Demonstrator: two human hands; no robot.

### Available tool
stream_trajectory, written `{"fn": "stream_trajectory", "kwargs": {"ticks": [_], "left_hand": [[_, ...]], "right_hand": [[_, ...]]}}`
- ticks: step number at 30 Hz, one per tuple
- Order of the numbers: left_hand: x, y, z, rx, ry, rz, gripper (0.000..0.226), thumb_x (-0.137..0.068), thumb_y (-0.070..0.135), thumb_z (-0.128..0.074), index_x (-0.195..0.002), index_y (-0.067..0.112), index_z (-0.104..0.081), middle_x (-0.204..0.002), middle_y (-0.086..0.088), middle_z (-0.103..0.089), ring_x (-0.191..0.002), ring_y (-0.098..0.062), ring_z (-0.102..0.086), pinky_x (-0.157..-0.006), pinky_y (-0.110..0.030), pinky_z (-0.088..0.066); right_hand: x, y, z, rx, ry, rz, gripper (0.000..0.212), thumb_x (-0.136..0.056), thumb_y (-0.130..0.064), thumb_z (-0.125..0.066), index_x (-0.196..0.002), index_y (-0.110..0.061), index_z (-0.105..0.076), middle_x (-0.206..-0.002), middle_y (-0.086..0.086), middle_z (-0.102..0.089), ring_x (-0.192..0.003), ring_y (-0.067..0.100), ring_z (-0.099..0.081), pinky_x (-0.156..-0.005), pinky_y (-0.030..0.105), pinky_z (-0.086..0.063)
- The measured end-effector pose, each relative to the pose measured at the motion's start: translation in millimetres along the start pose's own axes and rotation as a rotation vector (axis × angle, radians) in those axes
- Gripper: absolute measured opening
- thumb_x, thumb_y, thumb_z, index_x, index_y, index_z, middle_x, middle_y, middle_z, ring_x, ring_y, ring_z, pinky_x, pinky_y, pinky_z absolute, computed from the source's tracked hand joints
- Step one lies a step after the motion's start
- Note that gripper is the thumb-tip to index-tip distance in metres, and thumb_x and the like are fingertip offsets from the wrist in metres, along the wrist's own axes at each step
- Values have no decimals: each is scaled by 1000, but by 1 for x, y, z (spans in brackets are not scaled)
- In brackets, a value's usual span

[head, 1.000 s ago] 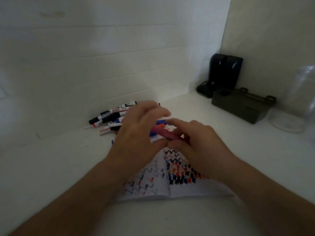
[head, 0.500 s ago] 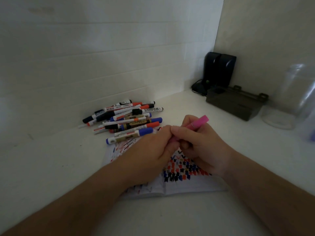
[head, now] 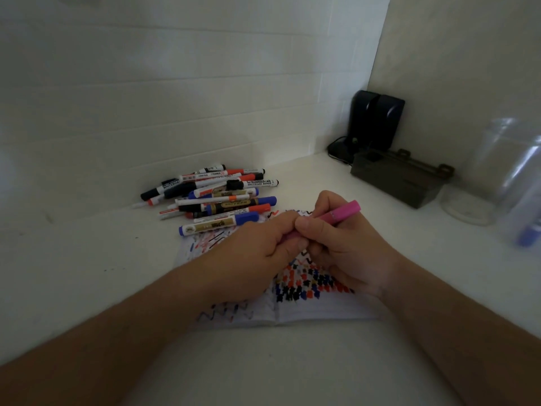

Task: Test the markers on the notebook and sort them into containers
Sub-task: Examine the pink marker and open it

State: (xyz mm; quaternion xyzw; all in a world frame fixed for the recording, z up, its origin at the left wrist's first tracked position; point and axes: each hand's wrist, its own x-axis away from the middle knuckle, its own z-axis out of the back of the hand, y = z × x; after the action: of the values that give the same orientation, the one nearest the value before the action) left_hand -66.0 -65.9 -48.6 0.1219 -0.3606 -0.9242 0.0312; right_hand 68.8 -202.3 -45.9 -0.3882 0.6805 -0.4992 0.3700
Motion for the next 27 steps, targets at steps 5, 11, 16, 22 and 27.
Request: {"fn": "stream_trajectory", "kwargs": {"ticks": [5,11,16,22,27], "left_hand": [[0,1,7,-24,-54,24,27,-99,47,-55,-124,50,-45,-82,26,-64,-68,3,-60,-60,-16,-50],[2,-14,15,-158,-50,120,31,-91,58,-65,-117,55,-48,-73,10,-59,-61,-2,-53,-59,-23,-47],[-2,-7,10,-412,-158,86,19,-89,64,-62,-107,57,-63,-75,18,-60,-66,1,-57,-57,-22,-46],[-7,-8,1,-485,-128,66,30,-83,77,-57,-107,60,-62,-78,22,-58,-70,4,-56,-59,-23,-48],[-8,-7,2,-482,-129,80,30,-82,79,-55,-107,63,-60,-76,22,-57,-67,5,-54,-56,-20,-39]], "right_hand": [[-1,-8,8,69,3,61,25,-85,-13,-74,-76,-11,-50,-57,13,-44,-45,18,-34,-39,24,-27],[12,-51,48,-131,11,47,25,-68,-12,-74,-83,-15,-55,-60,9,-49,-47,16,-31,-42,20,-26],[46,-37,44,107,-88,-138,42,-57,-23,-95,-81,-2,-68,-64,21,-55,-50,21,-44,-44,24,-37],[52,0,25,409,176,-20,21,-73,-4,-77,-66,-10,-58,-54,14,-52,-46,16,-41,-42,21,-32],[56,0,25,618,254,-28,30,-82,-1,-77,-61,-6,-56,-57,15,-61,-48,15,-51,-47,26,-38]]}}
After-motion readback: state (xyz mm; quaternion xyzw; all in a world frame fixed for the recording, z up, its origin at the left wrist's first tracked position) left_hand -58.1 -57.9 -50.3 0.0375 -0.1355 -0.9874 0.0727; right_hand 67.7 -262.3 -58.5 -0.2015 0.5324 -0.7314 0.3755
